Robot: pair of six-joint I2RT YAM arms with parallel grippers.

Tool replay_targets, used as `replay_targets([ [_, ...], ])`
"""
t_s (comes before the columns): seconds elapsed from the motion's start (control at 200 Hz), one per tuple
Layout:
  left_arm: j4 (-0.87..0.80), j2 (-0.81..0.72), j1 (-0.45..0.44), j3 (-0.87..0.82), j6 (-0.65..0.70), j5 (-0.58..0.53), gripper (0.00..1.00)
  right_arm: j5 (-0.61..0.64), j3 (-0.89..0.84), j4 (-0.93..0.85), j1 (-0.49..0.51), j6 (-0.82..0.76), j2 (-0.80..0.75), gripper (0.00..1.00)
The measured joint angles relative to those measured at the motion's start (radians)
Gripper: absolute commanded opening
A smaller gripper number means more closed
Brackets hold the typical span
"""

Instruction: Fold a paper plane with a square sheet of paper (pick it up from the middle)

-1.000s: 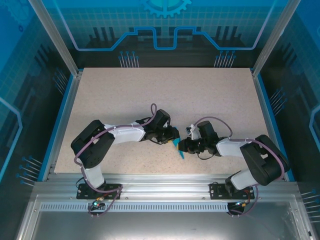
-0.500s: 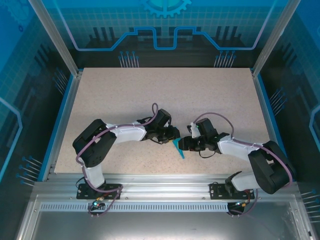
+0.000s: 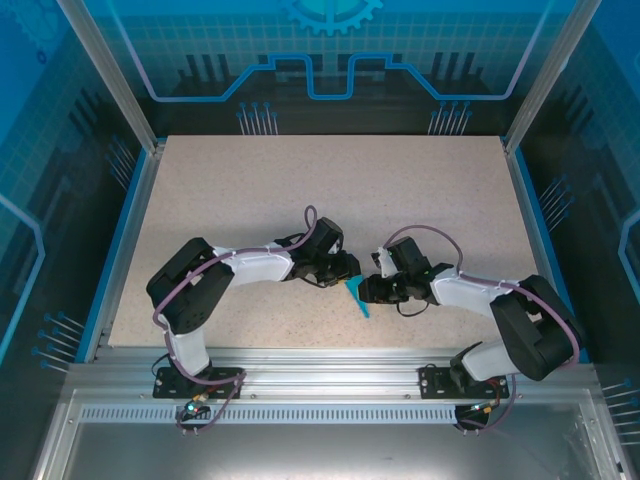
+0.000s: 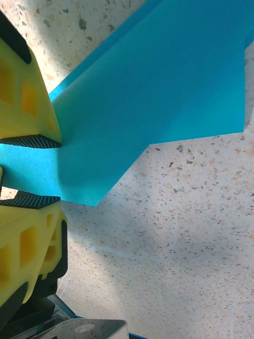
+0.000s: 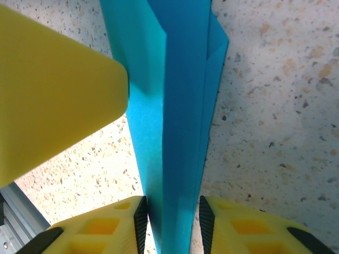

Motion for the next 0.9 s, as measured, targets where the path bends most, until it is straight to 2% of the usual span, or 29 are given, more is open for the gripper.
replay_targets([
  [0.535, -0.019, 0.024, 0.0, 0.012, 0.004, 0.0, 0.33, 0.0, 0.014, 0.002, 0.0, 0.001, 0.053, 0.22],
  [0.9, -0.06, 0.045, -0.001, 0.035, 0.008, 0.0, 0.33, 0.0, 0.019, -0.02, 0.006, 0.002, 0.027, 0.31],
])
